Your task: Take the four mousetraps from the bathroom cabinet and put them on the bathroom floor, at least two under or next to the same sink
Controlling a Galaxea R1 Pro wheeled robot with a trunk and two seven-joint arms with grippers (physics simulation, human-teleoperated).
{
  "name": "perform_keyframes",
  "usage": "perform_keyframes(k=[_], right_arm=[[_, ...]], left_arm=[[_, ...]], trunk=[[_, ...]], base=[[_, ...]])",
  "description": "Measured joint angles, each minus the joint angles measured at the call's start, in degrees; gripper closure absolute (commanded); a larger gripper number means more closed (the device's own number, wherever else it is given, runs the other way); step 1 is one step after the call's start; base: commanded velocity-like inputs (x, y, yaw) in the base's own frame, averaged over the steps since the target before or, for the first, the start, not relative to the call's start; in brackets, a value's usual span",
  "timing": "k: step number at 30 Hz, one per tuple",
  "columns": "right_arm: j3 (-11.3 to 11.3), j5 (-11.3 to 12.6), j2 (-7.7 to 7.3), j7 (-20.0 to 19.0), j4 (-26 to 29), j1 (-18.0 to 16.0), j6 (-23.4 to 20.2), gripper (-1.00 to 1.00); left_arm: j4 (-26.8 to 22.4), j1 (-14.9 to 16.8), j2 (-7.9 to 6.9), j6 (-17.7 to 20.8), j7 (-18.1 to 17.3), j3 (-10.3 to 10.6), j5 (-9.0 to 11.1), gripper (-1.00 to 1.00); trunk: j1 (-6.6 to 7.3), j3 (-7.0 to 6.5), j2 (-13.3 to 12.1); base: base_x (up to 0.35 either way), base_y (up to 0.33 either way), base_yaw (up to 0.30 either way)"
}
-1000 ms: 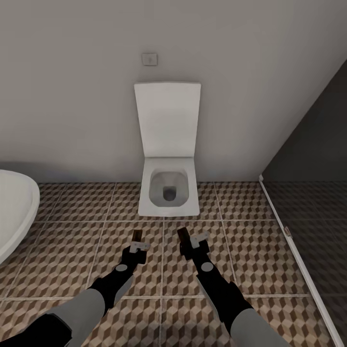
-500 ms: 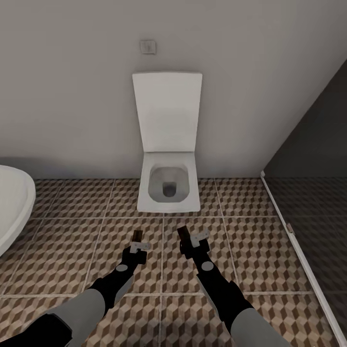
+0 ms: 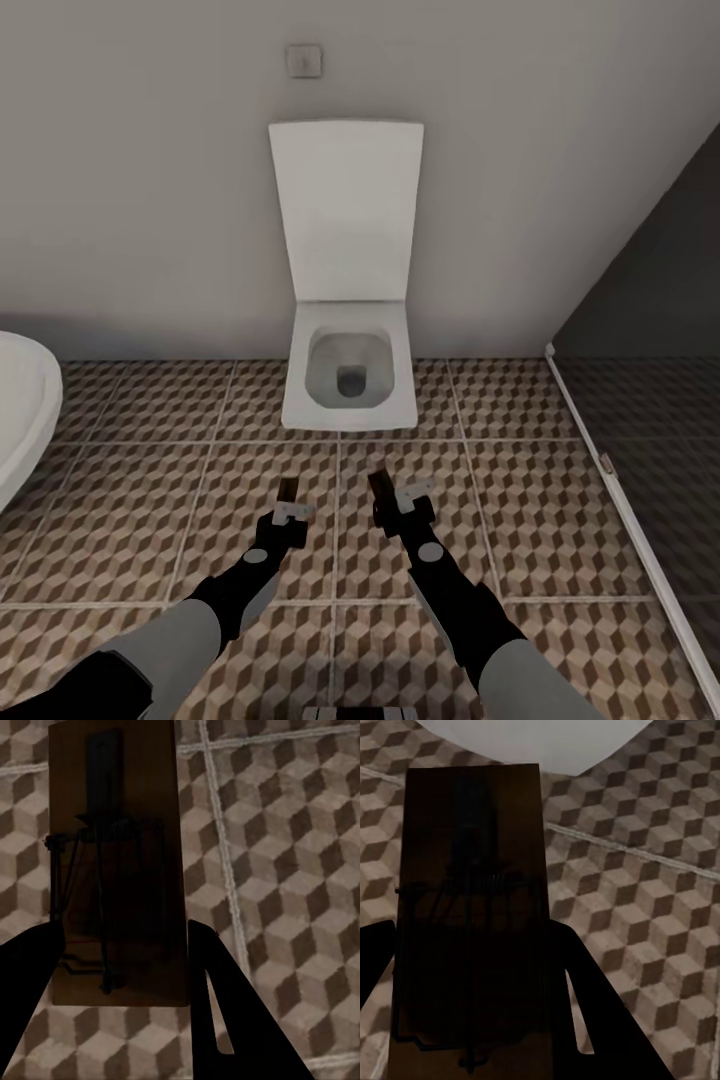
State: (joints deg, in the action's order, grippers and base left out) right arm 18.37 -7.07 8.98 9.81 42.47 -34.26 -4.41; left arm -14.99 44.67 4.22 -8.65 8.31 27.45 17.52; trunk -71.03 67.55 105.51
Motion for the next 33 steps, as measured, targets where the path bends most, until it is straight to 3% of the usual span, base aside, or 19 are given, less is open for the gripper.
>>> perform_keyframes(k=[33], right_arm=[[0.0,-0.08,-0.23,0.09,0.0,0.0,0.0,1.0]], left_arm=[[0.0,0.01,0.1,0.0,0.01,0.0,0.0,1.0]], trunk=[[-7.25,8.92,13.24]], base=[[0.0,0.0,0.0]])
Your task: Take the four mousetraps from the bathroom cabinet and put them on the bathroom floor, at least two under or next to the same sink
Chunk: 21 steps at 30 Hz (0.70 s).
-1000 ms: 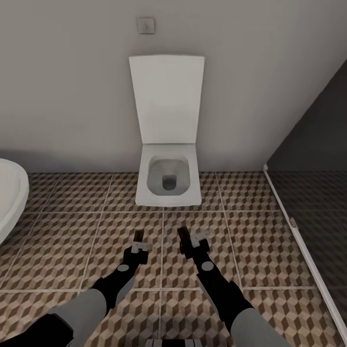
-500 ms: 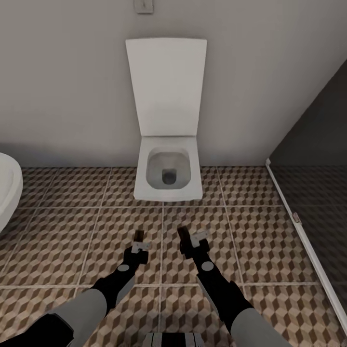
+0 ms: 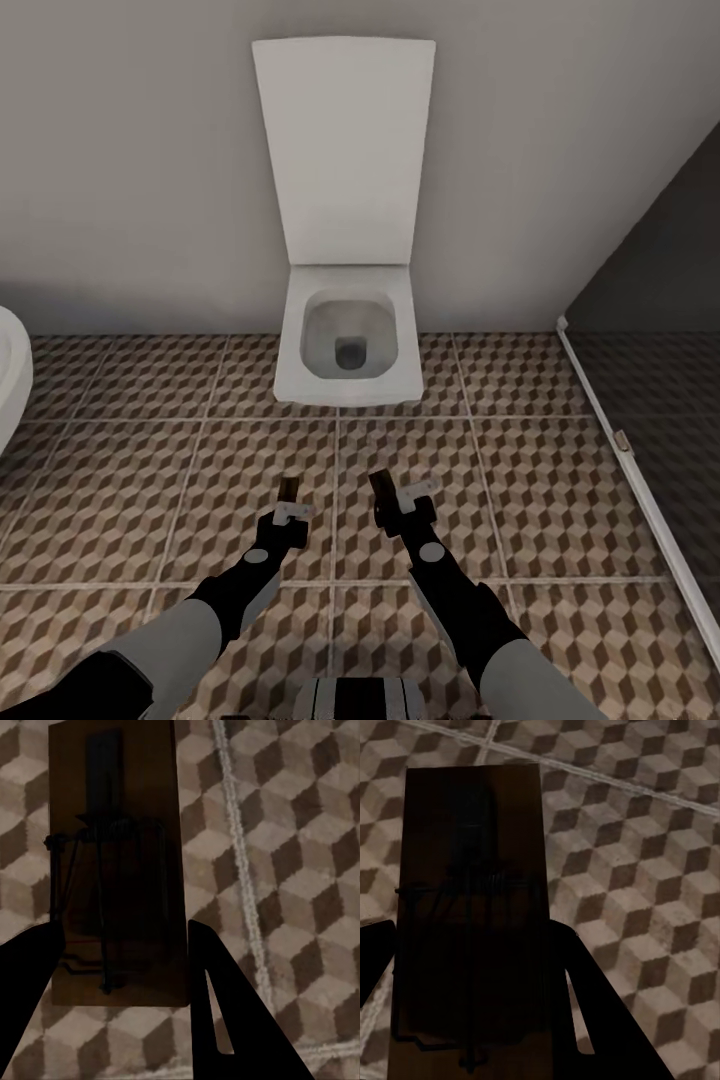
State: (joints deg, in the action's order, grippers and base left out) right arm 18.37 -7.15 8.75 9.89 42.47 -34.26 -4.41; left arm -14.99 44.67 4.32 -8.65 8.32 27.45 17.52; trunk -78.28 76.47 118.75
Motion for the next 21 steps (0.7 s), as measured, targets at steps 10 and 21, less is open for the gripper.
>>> perform_keyframes(k=[10,21], right_arm=[[0.0,-0.01,-0.47,0.0,0.0,0.0,0.0,1.0],[0.0,-0.01,-0.53,0.0,0.0,0.0,0.0,1.0]], left_arm=[[-0.08,0.0,-0.07,0.0,0.02,0.0,0.0,1.0],[-0.09,0.0,-0.02,0.0,0.02,0.0,0.0,1.0]], trunk=[[-2.2,2.7,4.01],[-4.61,5.68,8.42]], base=[[0.0,0.0,0.0],[0.0,0.0,0.0]])
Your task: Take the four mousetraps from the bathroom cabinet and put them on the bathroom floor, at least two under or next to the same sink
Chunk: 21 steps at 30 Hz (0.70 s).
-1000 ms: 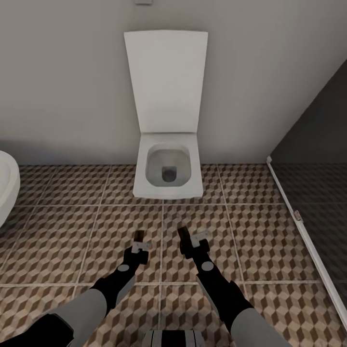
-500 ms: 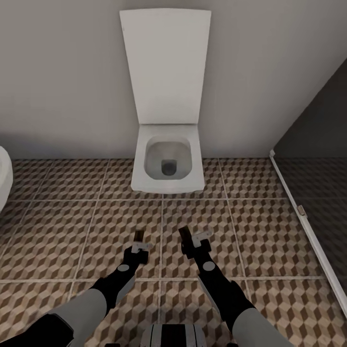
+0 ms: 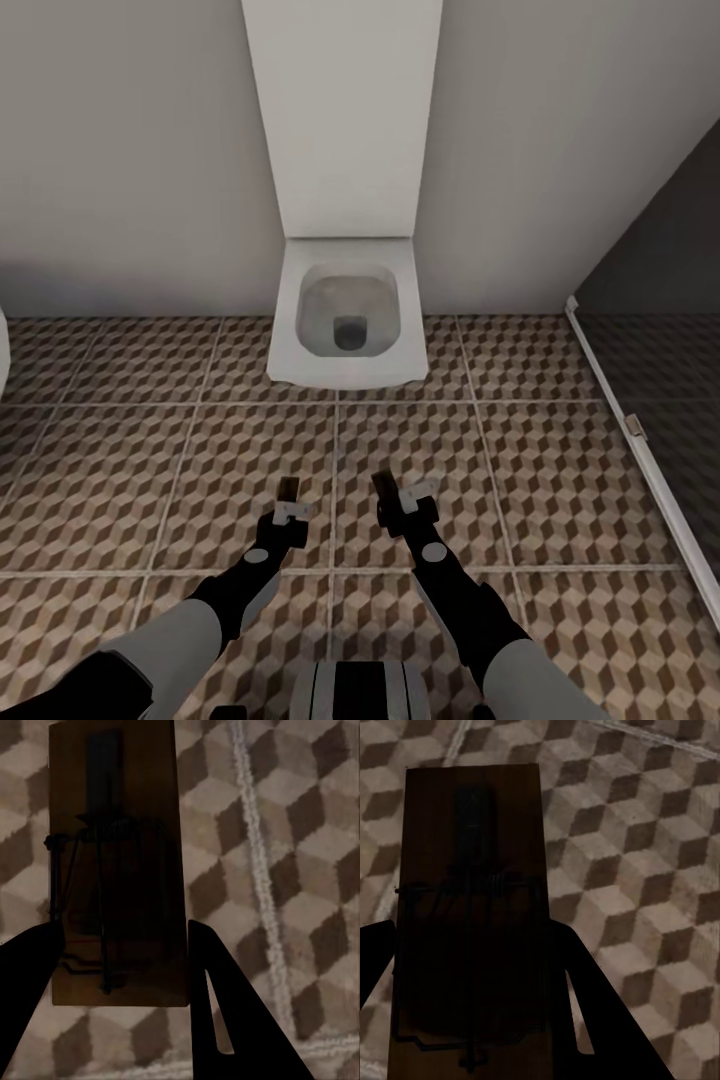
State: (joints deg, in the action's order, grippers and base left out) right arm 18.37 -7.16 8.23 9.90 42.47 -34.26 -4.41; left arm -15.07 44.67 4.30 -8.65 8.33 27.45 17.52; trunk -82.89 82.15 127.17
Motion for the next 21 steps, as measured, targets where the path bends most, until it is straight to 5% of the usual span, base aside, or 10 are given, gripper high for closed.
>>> perform_keyframes(k=[21], right_arm=[[0.0,0.0,0.01,0.0,0.0,0.0,0.0,1.0]], left_arm=[[0.0,0.02,-0.05,0.0,0.02,0.0,0.0,1.0]], trunk=[[-4.61,5.68,8.42]], base=[[0.0,0.0,0.0]])
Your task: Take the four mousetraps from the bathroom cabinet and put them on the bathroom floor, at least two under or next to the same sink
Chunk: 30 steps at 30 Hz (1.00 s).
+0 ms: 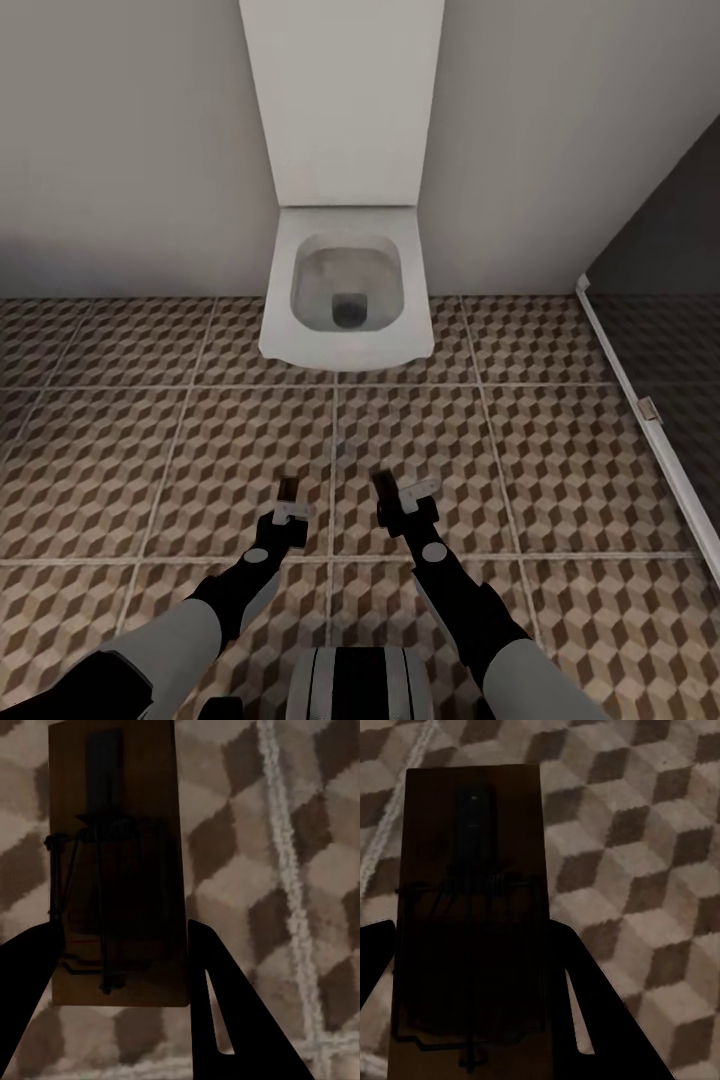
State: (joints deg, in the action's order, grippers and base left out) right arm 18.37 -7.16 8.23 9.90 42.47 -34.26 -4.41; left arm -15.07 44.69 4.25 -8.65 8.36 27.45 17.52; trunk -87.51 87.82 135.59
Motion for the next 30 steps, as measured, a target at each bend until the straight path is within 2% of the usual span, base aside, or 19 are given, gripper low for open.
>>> perform_keyframes(k=[15,30], right_arm=[[0.01,-0.01,0.05,0.0,0.0,0.0,0.0,1.0],[0.09,-0.01,0.05,0.0,0.0,0.0,0.0,1.0]], left_arm=[[-0.02,-0.03,-0.02,0.0,0.01,0.0,-0.01,1.0],[-0.06,-0.01,-0.02,1.2,0.03,-0.01,-0.02,1.0]], trunk=[[0.0,0.85,0.02],[0.03,0.86,0.02]], base=[[0.013,0.0,0.0],[0.304,0.0,0.0]])
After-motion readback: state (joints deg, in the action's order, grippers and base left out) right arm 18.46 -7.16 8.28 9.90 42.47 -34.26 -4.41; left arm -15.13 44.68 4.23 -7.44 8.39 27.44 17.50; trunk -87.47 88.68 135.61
